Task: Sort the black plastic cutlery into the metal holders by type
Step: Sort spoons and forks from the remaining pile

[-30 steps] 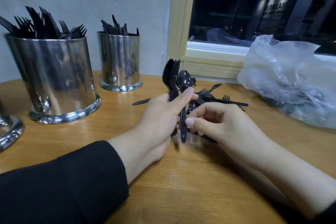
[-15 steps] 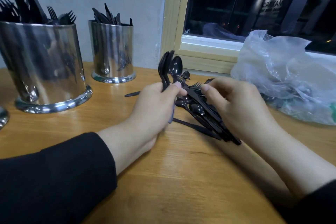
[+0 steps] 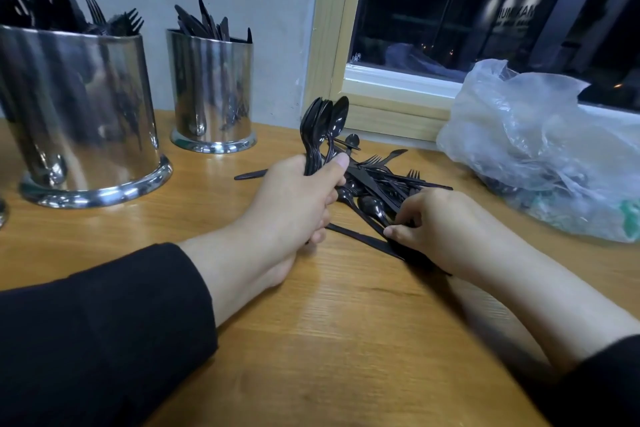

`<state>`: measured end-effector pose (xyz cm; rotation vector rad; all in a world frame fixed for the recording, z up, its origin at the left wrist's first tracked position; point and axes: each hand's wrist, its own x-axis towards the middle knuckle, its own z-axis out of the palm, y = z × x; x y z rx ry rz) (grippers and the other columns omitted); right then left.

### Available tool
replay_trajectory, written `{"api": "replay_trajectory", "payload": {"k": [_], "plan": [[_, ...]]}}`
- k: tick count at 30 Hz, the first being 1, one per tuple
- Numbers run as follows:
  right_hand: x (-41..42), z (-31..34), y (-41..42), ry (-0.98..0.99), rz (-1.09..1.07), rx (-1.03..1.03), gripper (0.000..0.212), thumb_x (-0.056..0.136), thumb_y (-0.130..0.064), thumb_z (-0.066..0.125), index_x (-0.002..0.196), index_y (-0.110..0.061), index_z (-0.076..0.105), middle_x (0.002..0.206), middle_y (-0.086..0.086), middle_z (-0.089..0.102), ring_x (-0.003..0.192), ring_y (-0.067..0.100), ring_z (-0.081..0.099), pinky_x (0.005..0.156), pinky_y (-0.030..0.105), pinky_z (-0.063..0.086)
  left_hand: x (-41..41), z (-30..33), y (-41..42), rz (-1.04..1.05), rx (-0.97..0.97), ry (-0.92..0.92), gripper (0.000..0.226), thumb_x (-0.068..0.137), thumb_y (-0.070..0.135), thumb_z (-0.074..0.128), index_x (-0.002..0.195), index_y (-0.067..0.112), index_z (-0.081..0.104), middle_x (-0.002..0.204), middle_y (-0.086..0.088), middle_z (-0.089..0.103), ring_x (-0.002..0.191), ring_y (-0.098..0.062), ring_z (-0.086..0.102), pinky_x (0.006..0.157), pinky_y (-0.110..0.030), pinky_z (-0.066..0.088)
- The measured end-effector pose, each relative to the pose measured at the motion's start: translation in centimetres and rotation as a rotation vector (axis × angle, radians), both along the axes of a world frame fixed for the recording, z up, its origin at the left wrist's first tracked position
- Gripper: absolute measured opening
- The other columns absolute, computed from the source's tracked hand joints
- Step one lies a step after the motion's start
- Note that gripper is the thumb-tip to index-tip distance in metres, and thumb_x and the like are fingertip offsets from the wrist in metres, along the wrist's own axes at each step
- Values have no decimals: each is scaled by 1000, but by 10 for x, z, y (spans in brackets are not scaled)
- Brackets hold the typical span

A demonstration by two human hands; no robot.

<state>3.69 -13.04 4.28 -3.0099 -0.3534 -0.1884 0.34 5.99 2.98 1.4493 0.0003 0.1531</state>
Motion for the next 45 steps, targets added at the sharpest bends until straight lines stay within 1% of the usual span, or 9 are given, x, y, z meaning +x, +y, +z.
{"api": "replay_trajectory", "payload": {"k": [6,11,17,23,30,34,38,42,45], "plan": [[-6,-2,8,-64,-26,-54,20,87,-42,63,82,-22,66,86,-2,63,83,22,61,72,32,52,0,-1,1,-14,23,11,28,101,40,62,92,14,60,59,7,44,47,-11,34,43,-24,28],[-13,0,15,-167,12,-241,29,89,-43,55,71,-20,52,75,-5,48,76,24,49,66,33,34,1,-1,2,-16,27,7,28,100,40,62,93,13,61,59,7,46,48,-11,35,43,-24,30],[-14,-1,14,-196,20,-216,36,91,-41,53,66,-19,40,75,-1,48,76,28,48,66,34,33,2,-2,3,-3,-14,13,28,100,38,63,94,12,61,60,6,46,47,-10,36,43,-24,31],[-10,3,7,-190,-32,203,18,92,-29,57,78,-18,59,76,1,61,72,22,57,59,33,43,4,-4,4,13,-55,38,27,102,37,61,99,10,64,62,6,49,48,-9,41,44,-23,35],[-19,4,18,-80,212,708,26,101,-31,55,77,-23,62,57,-13,55,55,3,46,56,21,38,4,-5,0,-46,-123,21,28,94,37,71,94,10,66,61,7,39,51,-10,31,47,-24,27],[-27,0,32,64,376,685,26,102,-27,54,78,-25,63,57,-20,56,54,1,48,58,18,38,4,-7,-7,-103,-160,-18,21,93,27,74,88,13,59,60,6,46,52,-11,29,44,-22,26],[-20,-2,25,-23,253,703,24,100,-36,57,81,-25,68,58,-10,62,49,3,48,56,22,40,5,-3,-3,-1,-112,-38,25,97,32,69,90,9,65,62,-2,41,50,-13,35,45,-21,32],[-15,-2,11,-53,148,345,27,92,-55,60,85,-30,68,72,-12,66,63,-1,57,58,21,43,8,7,13,222,67,-128,33,98,41,64,73,20,62,66,5,54,60,-12,49,62,-29,40],[-16,-6,14,-10,113,171,36,88,-63,62,96,-30,70,89,-12,69,86,7,63,76,28,52,11,12,27,337,75,-176,33,100,39,61,73,20,62,65,9,58,58,-2,53,56,-18,40]]}}
